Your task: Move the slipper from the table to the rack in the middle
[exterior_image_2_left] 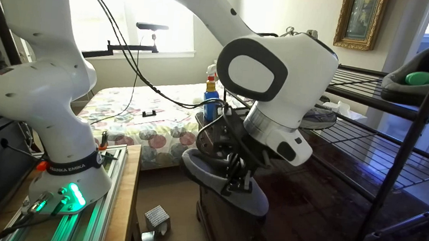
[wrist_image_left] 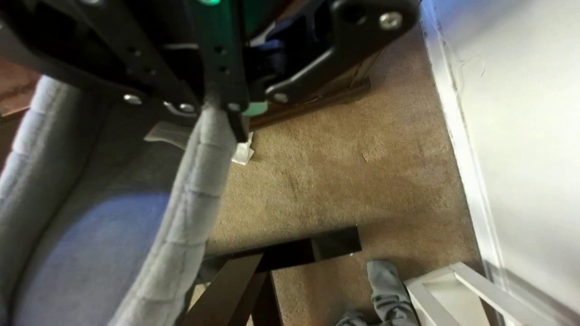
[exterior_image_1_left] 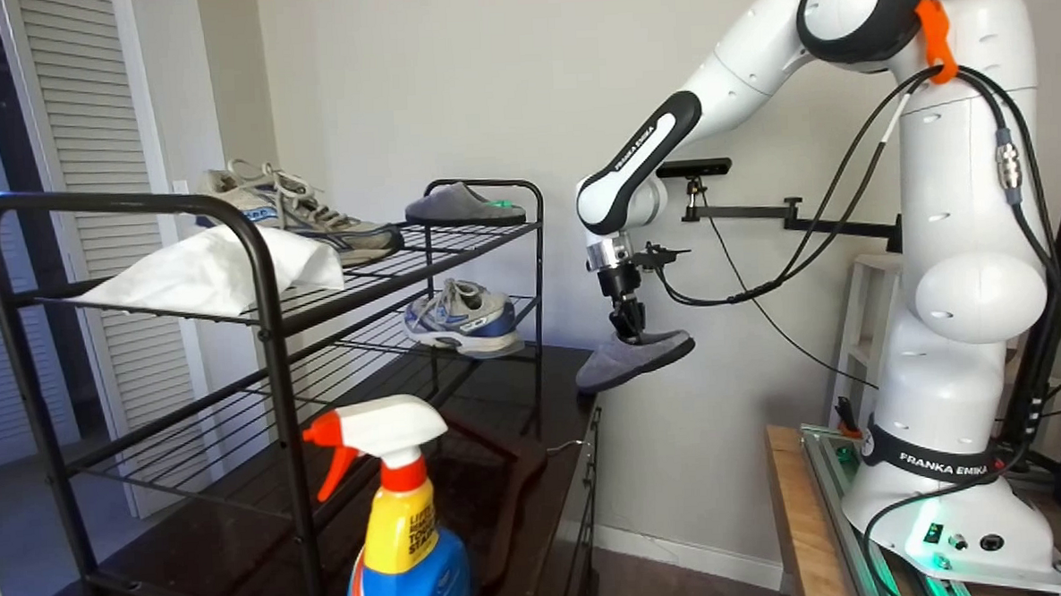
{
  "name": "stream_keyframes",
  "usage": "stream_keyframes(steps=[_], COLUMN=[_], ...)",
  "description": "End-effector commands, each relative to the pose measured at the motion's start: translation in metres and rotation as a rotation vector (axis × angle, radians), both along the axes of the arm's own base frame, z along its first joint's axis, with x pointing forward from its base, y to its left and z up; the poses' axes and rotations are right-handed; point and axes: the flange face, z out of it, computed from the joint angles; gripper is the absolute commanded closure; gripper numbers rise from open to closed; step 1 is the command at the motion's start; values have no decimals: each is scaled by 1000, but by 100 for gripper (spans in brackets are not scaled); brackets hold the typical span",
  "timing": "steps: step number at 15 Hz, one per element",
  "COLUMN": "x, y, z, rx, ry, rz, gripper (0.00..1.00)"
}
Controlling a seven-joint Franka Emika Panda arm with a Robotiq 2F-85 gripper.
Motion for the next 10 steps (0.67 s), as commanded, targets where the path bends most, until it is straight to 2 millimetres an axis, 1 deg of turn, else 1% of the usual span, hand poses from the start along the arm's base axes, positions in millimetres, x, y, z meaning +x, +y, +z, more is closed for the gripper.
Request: stream_keyframes(steps=[1, 4, 7, 10], x=[-29, -42, -51, -62], y=[16, 22, 28, 37], z=[38, 67, 94, 120], rx=[2, -18, -28, -42], ry=[-14, -110, -188, -281], rz=[-11, 7, 39, 115], gripper=[99, 99, 99, 99])
